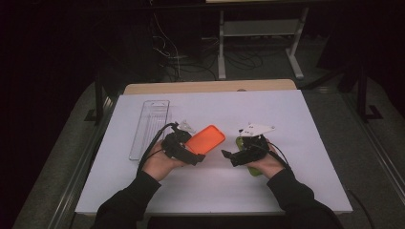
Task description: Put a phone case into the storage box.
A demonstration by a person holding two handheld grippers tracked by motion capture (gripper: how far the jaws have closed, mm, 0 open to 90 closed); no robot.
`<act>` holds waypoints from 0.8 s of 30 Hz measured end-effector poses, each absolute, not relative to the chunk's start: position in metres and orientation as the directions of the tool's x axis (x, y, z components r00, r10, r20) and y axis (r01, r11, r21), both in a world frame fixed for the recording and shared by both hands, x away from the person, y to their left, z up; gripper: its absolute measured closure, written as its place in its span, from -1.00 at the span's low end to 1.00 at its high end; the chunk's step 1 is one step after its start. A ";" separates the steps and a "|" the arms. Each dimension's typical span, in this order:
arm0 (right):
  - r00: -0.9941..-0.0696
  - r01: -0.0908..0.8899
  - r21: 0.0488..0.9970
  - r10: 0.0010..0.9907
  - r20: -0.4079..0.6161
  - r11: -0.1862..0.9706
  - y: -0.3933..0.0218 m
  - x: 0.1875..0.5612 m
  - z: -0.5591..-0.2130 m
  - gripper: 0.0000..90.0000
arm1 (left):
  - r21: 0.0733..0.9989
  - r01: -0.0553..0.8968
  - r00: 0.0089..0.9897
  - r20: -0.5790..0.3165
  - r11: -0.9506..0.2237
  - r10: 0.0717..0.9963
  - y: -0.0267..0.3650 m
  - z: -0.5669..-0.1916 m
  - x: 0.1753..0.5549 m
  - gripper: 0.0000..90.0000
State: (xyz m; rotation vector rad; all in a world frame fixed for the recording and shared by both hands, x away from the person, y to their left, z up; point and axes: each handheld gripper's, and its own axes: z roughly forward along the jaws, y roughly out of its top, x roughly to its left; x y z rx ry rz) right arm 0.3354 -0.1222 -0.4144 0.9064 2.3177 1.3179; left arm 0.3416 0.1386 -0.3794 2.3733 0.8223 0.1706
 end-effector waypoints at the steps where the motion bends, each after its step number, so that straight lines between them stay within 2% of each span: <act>1: -0.747 0.361 0.851 0.664 0.021 0.380 -0.122 0.335 -0.414 -1.00 | 0.591 0.520 0.798 -0.079 -0.616 0.598 0.138 -0.380 0.341 -0.65; 8: -0.755 0.280 0.834 0.645 -0.115 0.476 -0.118 0.330 -0.414 -1.00 | 0.591 0.521 0.800 -0.085 -0.616 0.594 0.139 -0.380 0.341 -0.65; 16: -0.745 0.186 0.825 0.624 -0.236 0.534 -0.117 0.324 -0.411 -1.00 | 0.592 0.515 0.803 -0.081 -0.620 0.590 0.139 -0.380 0.341 -0.65; 21: -0.740 0.165 0.818 0.618 -0.267 0.551 -0.115 0.322 -0.410 -1.00 | 0.590 0.511 0.807 -0.080 -0.625 0.585 0.139 -0.381 0.341 -0.65; 24: -0.728 0.132 0.801 0.605 -0.321 0.584 -0.113 0.319 -0.410 -1.00 | 0.586 0.513 0.809 -0.084 -0.628 0.582 0.139 -0.381 0.341 -0.65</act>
